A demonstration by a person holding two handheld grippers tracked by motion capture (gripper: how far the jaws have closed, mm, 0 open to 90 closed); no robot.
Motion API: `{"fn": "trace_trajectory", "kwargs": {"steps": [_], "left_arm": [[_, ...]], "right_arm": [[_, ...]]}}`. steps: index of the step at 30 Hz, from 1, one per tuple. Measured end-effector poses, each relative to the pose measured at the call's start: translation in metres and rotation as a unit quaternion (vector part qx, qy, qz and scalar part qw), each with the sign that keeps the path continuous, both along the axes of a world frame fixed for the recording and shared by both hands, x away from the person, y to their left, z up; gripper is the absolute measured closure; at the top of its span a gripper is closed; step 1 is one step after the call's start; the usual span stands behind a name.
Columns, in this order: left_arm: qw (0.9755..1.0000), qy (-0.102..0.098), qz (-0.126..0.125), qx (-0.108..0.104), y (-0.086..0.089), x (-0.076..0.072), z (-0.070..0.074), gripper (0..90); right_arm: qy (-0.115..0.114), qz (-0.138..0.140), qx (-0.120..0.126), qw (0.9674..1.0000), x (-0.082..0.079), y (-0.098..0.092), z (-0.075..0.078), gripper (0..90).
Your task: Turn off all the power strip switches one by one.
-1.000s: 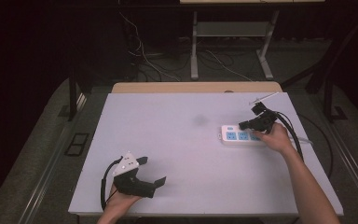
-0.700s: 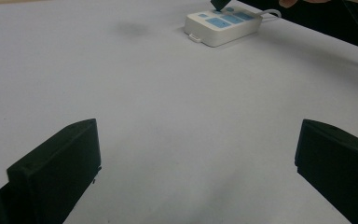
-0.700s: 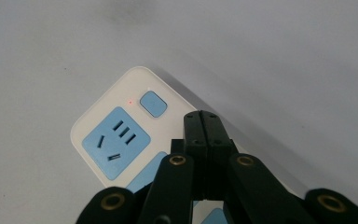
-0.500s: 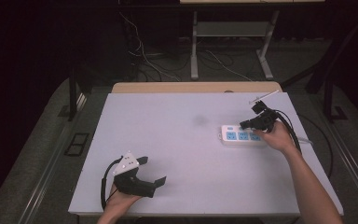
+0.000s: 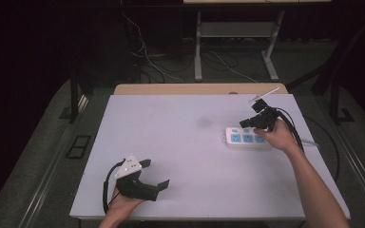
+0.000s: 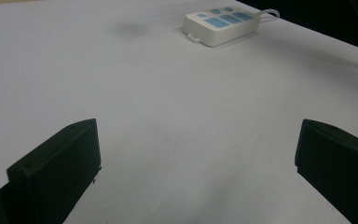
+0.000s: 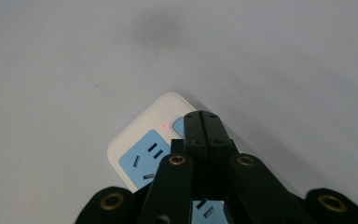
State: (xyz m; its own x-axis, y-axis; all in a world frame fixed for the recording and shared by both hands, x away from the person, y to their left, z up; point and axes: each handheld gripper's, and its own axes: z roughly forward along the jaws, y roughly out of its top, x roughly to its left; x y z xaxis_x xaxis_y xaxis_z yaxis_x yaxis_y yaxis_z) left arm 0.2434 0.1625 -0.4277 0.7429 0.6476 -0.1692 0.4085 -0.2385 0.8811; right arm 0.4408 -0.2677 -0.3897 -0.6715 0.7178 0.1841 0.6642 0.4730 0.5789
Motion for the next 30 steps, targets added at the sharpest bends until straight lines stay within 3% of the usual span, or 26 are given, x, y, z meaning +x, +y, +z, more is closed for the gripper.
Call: {"fn": "trace_trajectory", "kwargs": {"steps": [10,30], "left_arm": [[1.0000,-0.001,0.000,0.001,0.001,0.000,0.000,0.0],[1.0000,-0.003,0.000,0.000,0.002,-0.001,0.001,0.0]], "right_arm": [[0.007,0.009,0.003,0.9999,0.005,0.013,-0.005,90.0],[0.020,0.009,0.000,0.9998,0.011,0.021,-0.022,90.0]]}}
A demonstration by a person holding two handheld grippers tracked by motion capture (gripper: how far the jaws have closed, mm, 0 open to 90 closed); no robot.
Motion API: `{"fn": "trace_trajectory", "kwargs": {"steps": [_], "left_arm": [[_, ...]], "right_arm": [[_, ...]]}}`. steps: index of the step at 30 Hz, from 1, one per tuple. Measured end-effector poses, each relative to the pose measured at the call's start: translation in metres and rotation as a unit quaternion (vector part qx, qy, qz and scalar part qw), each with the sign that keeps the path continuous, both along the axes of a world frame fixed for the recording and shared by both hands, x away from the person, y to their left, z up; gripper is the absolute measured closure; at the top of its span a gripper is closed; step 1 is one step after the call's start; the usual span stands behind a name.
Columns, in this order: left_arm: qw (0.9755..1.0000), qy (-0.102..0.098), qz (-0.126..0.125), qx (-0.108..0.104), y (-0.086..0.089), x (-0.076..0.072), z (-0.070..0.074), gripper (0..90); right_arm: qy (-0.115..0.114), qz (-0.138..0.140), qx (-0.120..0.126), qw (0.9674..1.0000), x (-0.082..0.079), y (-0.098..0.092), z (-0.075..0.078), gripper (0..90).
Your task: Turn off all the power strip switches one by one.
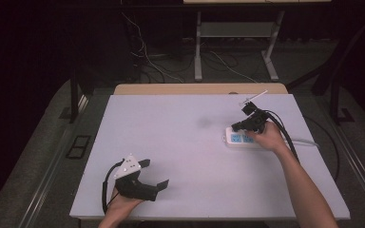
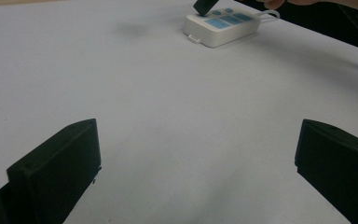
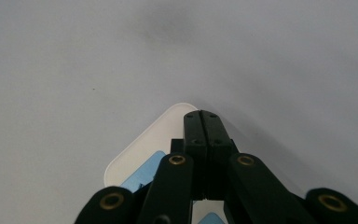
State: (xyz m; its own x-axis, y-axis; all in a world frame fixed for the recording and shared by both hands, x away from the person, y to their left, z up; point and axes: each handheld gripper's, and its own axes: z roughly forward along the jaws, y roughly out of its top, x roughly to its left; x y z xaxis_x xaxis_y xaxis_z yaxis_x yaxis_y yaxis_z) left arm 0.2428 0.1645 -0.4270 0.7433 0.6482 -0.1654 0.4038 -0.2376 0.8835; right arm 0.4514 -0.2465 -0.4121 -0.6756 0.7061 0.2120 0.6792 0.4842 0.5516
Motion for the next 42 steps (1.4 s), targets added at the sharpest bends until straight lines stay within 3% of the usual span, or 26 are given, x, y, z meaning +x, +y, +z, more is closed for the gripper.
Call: {"fn": "trace_trajectory", "kwargs": {"steps": [9,19,25,42], "left_arm": [[1.0000,-0.001,-0.001,0.001,0.000,0.000,0.000,0.0],[1.0000,-0.001,-0.002,0.003,-0.002,-0.001,0.000,0.0],[1.0000,-0.003,-0.001,0.003,-0.002,-0.001,0.001,0.0],[1.0000,-0.002,-0.002,0.003,-0.002,-0.001,0.001,0.0]], "right_arm": [[-0.005,0.002,0.002,1.0000,-0.001,-0.001,-0.001,90.0],[-0.002,-0.007,0.044,0.9990,0.000,-0.010,-0.007,90.0],[-0.009,0.000,0.036,0.9993,-0.001,-0.009,-0.008,90.0],[-0.017,-0.014,0.050,0.9985,-0.006,-0.010,-0.010,90.0]]}}
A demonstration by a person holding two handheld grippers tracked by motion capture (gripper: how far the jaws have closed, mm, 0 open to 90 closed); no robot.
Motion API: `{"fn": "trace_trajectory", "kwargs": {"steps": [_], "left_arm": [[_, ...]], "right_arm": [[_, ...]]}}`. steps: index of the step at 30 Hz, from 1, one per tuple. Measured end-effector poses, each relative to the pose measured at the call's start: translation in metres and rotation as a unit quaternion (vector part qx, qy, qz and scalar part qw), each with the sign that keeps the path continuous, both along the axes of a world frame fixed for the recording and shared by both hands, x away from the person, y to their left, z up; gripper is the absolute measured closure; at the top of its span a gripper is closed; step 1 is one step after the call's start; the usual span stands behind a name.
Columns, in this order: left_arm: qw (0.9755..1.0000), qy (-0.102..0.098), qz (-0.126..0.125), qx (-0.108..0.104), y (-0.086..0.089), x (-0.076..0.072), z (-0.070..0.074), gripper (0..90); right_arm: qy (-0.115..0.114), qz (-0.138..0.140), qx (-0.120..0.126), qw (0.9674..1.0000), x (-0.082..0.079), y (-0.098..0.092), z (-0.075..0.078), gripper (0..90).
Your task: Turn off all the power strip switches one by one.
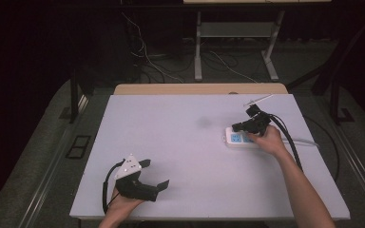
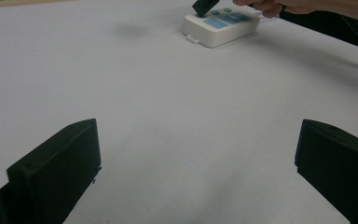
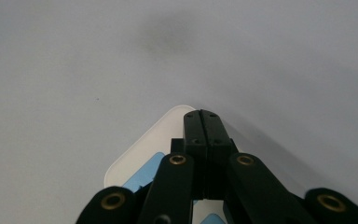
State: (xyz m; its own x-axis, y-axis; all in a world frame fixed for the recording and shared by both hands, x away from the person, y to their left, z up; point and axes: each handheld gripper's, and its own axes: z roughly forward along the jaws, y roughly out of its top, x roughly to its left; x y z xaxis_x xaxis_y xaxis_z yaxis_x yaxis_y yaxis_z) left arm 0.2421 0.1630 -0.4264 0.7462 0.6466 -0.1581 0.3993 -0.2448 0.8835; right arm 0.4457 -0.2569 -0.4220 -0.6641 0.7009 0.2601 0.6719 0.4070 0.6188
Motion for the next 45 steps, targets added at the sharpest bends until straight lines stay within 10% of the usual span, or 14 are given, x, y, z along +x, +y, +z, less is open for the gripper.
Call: {"fn": "trace_trajectory", "kwargs": {"steps": [16,36,45], "left_arm": [[1.0000,0.002,0.002,-0.005,-0.001,0.000,0.000,0.0],[0.9999,0.003,0.004,-0.013,-0.003,-0.001,0.001,0.0],[0.9998,0.012,0.000,-0.013,-0.003,-0.001,0.000,0.0]], "right_arm": [[-0.028,-0.028,0.038,0.9985,-0.019,-0.022,0.031,88.8],[-0.062,-0.076,0.096,0.9905,-0.095,-0.041,0.052,0.5],[-0.072,-0.058,0.117,0.9888,-0.132,-0.041,0.047,0.5]]}}
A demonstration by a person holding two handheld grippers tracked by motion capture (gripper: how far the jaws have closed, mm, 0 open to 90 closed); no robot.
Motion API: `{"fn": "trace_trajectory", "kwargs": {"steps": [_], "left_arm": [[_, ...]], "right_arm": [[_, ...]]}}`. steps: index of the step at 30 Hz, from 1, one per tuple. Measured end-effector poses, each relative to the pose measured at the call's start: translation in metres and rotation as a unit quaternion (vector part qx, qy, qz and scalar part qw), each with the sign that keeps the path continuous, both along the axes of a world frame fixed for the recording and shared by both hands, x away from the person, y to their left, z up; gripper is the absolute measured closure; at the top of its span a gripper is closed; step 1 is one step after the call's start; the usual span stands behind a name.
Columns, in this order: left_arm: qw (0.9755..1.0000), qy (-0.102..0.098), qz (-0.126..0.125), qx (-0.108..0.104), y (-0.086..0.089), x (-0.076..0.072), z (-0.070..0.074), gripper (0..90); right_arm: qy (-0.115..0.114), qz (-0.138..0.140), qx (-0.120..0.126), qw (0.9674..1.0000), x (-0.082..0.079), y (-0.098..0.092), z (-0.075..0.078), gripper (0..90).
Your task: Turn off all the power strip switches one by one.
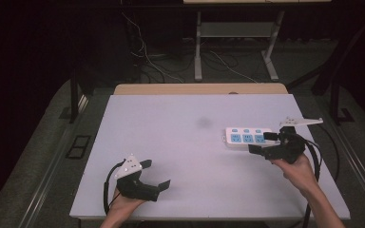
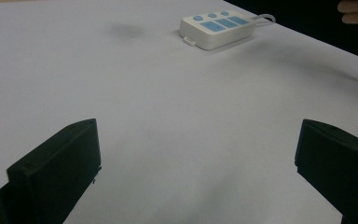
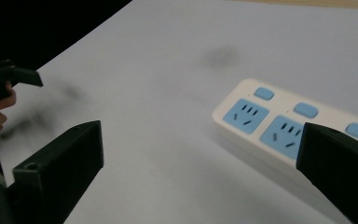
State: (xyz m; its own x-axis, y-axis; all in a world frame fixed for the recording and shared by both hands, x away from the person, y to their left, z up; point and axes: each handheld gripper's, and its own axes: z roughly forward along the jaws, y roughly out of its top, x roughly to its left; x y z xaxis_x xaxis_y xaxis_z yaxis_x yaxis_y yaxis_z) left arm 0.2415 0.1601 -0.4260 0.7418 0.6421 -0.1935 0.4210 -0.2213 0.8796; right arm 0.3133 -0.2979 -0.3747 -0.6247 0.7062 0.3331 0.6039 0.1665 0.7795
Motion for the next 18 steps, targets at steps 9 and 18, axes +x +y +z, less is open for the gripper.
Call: {"fn": "trace_trajectory", "kwargs": {"steps": [9,18], "left_arm": [[0.9999,0.012,-0.012,0.000,0.000,0.001,-0.001,0.0],[0.9998,0.014,-0.012,-0.002,0.002,0.001,-0.001,0.0]], "right_arm": [[-0.002,0.016,-0.010,0.9998,-0.036,0.007,-0.027,0.5],[0.007,0.010,-0.013,0.9998,-0.055,0.000,-0.048,0.5]]}}
